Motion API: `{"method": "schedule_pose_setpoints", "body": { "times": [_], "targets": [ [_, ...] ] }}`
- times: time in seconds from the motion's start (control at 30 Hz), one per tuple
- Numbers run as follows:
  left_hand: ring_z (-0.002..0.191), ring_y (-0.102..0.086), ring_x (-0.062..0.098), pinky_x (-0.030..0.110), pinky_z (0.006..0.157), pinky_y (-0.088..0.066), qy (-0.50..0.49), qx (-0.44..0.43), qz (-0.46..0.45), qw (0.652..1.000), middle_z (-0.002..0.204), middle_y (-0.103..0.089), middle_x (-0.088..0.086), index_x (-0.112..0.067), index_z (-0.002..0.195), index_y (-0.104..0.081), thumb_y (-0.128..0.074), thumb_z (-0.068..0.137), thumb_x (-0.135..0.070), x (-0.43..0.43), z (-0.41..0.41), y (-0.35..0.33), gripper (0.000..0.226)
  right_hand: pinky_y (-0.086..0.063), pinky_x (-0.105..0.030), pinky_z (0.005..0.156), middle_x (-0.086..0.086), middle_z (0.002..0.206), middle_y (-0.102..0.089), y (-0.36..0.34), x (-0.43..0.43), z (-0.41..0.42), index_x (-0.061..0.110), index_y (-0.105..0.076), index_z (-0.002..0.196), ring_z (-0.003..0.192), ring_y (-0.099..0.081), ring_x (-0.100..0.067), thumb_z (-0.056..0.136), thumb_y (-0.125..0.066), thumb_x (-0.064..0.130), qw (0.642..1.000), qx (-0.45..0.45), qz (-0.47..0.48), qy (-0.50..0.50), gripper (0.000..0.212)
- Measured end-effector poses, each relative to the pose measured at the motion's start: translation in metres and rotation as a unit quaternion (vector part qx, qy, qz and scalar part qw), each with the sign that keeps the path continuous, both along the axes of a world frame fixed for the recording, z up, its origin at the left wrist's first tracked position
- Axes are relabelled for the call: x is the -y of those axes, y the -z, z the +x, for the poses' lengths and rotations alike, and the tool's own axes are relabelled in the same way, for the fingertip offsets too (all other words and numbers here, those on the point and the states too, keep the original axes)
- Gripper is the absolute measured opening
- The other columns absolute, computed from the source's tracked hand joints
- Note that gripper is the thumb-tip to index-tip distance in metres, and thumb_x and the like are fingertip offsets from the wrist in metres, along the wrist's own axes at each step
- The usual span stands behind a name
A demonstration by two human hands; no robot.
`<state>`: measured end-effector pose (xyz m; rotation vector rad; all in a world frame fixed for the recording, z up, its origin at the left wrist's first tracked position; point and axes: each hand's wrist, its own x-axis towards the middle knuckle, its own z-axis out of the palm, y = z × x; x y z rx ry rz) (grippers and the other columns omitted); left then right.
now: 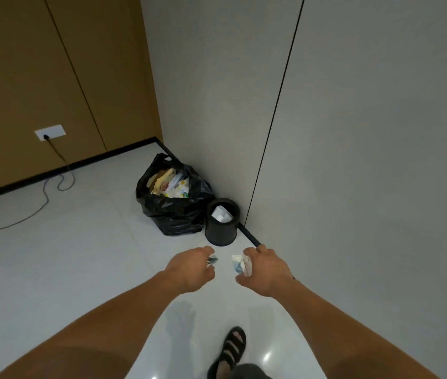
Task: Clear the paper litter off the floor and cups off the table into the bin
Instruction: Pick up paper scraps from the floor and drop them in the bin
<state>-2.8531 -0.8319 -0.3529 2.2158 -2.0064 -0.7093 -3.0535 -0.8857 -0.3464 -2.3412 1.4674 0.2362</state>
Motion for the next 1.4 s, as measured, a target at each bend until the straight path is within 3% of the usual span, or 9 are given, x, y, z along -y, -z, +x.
{"method": "schedule_pose_setpoints", "body": {
  "times": [0.47, 0.77, 0.87, 1.07, 1.2, 1.4],
  "targets": [
    [0.112, -0.058, 0.025, 0.035, 0.093, -0.048, -0.002, -0.028, 0.031, 0.999, 0.125, -0.061, 0.005, -0.022, 0.134, -0.047, -0.055, 0.089, -0.038, 0.276, 0.112, 0.011, 0.049, -0.042, -0.038, 0.099, -0.007, 0.135, -0.044, 0.029, 0.278, 0.113, 0.023, -0.039, 0.139, 0.122, -0.043, -0.028, 0.082, -0.059, 0.056, 1.0, 0.005, 0.024, -0.005, 0.069],
    [0.113, -0.057, 0.026, 0.033, 0.094, -0.046, 0.091, -0.059, 0.103, 0.989, 0.126, -0.06, 0.006, -0.02, 0.131, -0.048, -0.055, 0.09, -0.037, 0.435, 0.161, 0.071, 0.045, -0.045, -0.036, 0.096, -0.005, 0.133, -0.045, 0.071, 0.395, 0.16, 0.024, -0.038, 0.14, 0.122, -0.043, -0.025, 0.082, -0.06, 0.057, 0.996, -0.02, 0.064, 0.067, 0.071],
    [0.118, -0.054, 0.026, 0.031, 0.094, -0.044, 0.125, -0.07, 0.131, 0.981, 0.131, -0.057, 0.006, -0.023, 0.137, -0.043, -0.053, 0.091, -0.039, 0.489, 0.18, 0.109, 0.05, -0.044, -0.035, 0.094, -0.004, 0.133, -0.045, 0.102, 0.432, 0.183, 0.025, -0.036, 0.141, 0.12, -0.044, -0.024, 0.081, -0.059, 0.057, 0.989, -0.029, 0.088, 0.115, 0.072],
    [0.11, -0.058, 0.025, 0.031, 0.088, -0.047, 0.179, -0.092, 0.177, 0.963, 0.123, -0.061, 0.004, -0.021, 0.128, -0.049, -0.052, 0.092, -0.039, 0.582, 0.188, 0.207, 0.041, -0.043, -0.032, 0.097, -0.001, 0.136, -0.045, 0.197, 0.493, 0.211, 0.025, -0.036, 0.142, 0.123, -0.044, -0.022, 0.081, -0.06, 0.055, 0.972, -0.029, 0.12, 0.198, 0.071],
    [0.107, -0.06, 0.025, 0.032, 0.084, -0.047, 0.203, -0.094, 0.197, 0.955, 0.119, -0.063, 0.004, -0.022, 0.122, -0.05, -0.049, 0.093, -0.037, 0.627, 0.177, 0.291, 0.033, -0.044, -0.032, 0.095, -0.002, 0.133, -0.045, 0.282, 0.524, 0.21, 0.025, -0.039, 0.138, 0.122, -0.043, -0.022, 0.081, -0.061, 0.053, 0.96, -0.035, 0.137, 0.243, 0.067],
    [0.112, -0.058, 0.024, 0.032, 0.09, -0.047, 0.211, -0.074, 0.192, 0.956, 0.125, -0.061, 0.005, -0.025, 0.133, -0.047, -0.051, 0.094, -0.037, 0.683, 0.16, 0.42, 0.04, -0.042, -0.036, 0.1, -0.004, 0.139, -0.041, 0.421, 0.556, 0.211, 0.023, -0.037, 0.139, 0.126, -0.041, -0.025, 0.084, -0.061, 0.052, 0.951, -0.044, 0.142, 0.272, 0.067]
  ]
}}
